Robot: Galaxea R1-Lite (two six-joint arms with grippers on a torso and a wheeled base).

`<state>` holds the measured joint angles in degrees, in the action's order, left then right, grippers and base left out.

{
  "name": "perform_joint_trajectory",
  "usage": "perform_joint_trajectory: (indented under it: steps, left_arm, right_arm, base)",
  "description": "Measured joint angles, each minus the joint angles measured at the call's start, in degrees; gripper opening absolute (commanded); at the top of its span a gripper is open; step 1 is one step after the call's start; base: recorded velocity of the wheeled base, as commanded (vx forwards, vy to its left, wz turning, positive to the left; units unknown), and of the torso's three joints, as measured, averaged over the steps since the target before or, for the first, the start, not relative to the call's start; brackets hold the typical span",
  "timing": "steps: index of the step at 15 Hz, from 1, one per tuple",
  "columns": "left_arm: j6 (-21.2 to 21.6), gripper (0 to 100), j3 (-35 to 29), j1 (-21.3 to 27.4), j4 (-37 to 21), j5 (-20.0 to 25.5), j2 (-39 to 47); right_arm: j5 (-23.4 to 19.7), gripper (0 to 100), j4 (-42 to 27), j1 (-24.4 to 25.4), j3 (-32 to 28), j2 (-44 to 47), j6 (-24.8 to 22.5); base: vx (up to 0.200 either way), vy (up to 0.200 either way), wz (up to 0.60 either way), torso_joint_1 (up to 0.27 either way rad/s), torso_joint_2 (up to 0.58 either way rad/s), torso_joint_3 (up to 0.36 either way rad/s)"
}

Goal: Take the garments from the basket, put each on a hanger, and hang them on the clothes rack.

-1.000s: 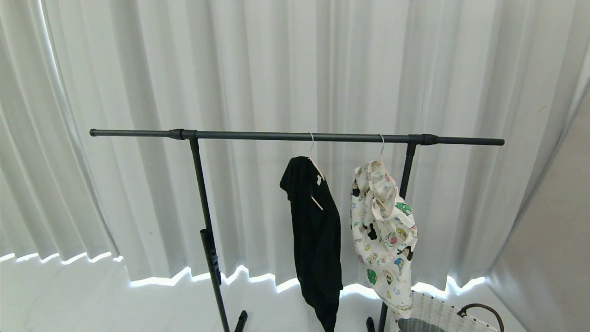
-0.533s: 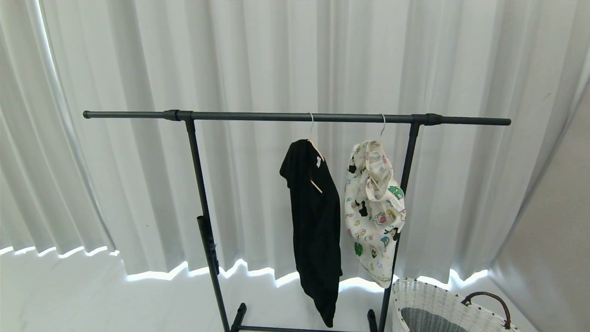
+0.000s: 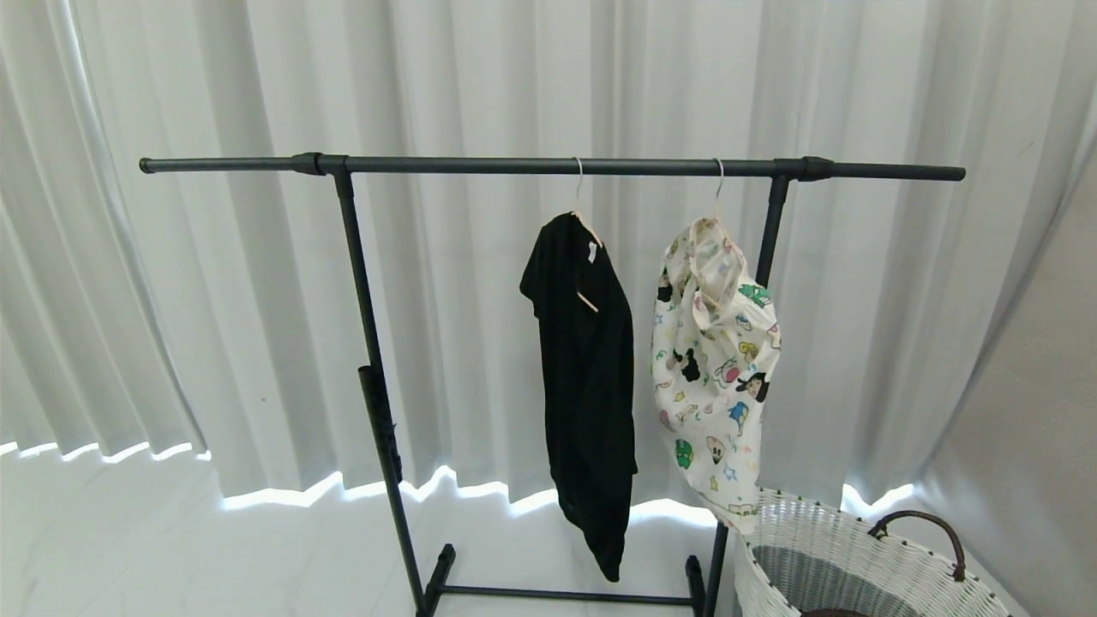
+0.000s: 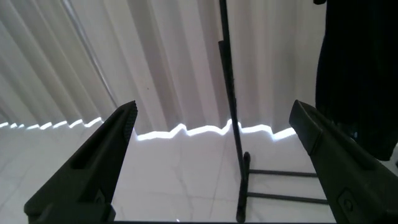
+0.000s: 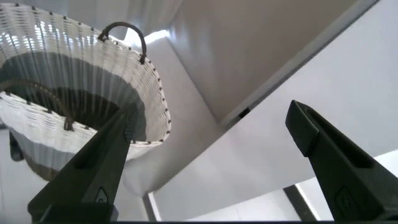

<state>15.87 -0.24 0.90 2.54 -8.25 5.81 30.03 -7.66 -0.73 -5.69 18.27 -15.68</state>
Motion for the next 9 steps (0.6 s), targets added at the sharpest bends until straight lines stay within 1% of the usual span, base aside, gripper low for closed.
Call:
perform_joint_trajectory:
  steps: [1, 3, 5, 6, 7, 8, 9]
  left_arm:
    - [0.0, 100, 0.0, 0.0, 0.0, -0.1, -1.1]
    - [-0.1, 100, 0.0, -0.3, 0.0, -0.3, -3.4]
    - [-2.0, 100, 0.1, -0.6, 0.1, -1.0, -4.7]
    - [-3.4, 100, 0.1, -0.6, 0.1, -2.8, -5.2]
    - [-4.9, 100, 0.1, -0.6, 0.0, -4.2, -5.4]
    - [-6.5, 100, 0.1, -0.6, -0.2, -4.8, -5.5]
    - [-8.1, 100, 0.1, -0.6, -0.4, -4.9, -5.7]
  right_arm:
    - [-0.1, 100, -0.1, 0.0, 0.1, -1.9, -0.1]
    - [-0.2, 100, -0.2, 0.0, 0.1, -6.6, -0.2]
    - [-0.3, 100, -0.2, 0.1, 0.2, -11.1, -0.3]
    - [-0.1, 100, -0.1, 0.2, 0.2, -13.4, 0.7]
    - [0.4, 100, 0.0, 0.2, 0.3, -15.0, 3.7]
    - [1.8, 100, 0.0, 0.3, 0.5, -16.0, 5.7]
    - [2.3, 100, 0.1, 0.3, 0.6, -16.8, 6.3]
  base:
    - [0.0, 0.0, 0.0, -0.129, 0.32, 0.203]
    - [0.0, 0.0, 0.0, -0.066, 0.14, 0.093]
    - [0.0, 0.0, 0.0, -0.013, 0.03, 0.016]
    - [0.0, 0.0, 0.0, 0.0, 0.0, 0.0]
    - [0.0, 0.0, 0.0, 0.0, 0.0, 0.0]
    - [0.0, 0.0, 0.0, 0.0, 0.0, 0.0]
    - [0.0, 0.0, 0.0, 0.0, 0.0, 0.0]
